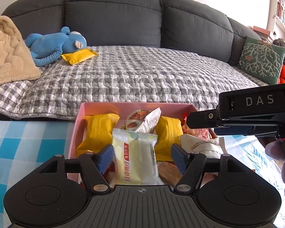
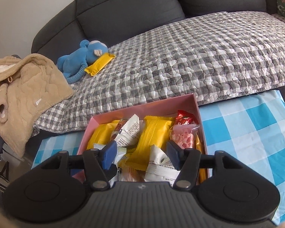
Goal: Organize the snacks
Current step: 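Carry the wafer cake and cream bar into the pink box and open both tools, then lift both tools out of the box toward the last two snacks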
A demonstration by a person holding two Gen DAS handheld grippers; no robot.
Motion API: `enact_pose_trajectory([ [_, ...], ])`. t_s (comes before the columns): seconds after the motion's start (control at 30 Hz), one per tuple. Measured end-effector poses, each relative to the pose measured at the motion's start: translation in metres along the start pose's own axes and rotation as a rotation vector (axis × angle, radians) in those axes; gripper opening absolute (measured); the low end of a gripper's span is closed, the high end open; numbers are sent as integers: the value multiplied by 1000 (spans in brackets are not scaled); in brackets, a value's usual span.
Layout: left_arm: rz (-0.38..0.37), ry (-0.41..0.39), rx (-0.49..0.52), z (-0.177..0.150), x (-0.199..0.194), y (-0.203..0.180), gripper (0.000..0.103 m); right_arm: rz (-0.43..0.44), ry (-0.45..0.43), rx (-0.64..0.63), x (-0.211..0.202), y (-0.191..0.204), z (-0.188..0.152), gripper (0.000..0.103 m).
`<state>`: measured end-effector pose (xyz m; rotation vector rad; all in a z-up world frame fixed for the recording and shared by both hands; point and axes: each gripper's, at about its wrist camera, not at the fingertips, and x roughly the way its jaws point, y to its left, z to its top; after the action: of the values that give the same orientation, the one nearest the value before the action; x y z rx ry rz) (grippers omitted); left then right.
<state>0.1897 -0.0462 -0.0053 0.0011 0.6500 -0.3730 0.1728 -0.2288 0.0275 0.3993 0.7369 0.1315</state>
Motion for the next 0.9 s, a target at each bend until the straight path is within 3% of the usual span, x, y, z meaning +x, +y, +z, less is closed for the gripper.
enact_pose_trajectory([
  [0.47, 3, 37, 11, -5, -27, -3, 80, -44, -3, 28, -29, -16, -11, 71],
  [0.9, 39, 71, 7, -22, -75, 6, 93, -132, -10, -58, -71, -27, -40, 94],
])
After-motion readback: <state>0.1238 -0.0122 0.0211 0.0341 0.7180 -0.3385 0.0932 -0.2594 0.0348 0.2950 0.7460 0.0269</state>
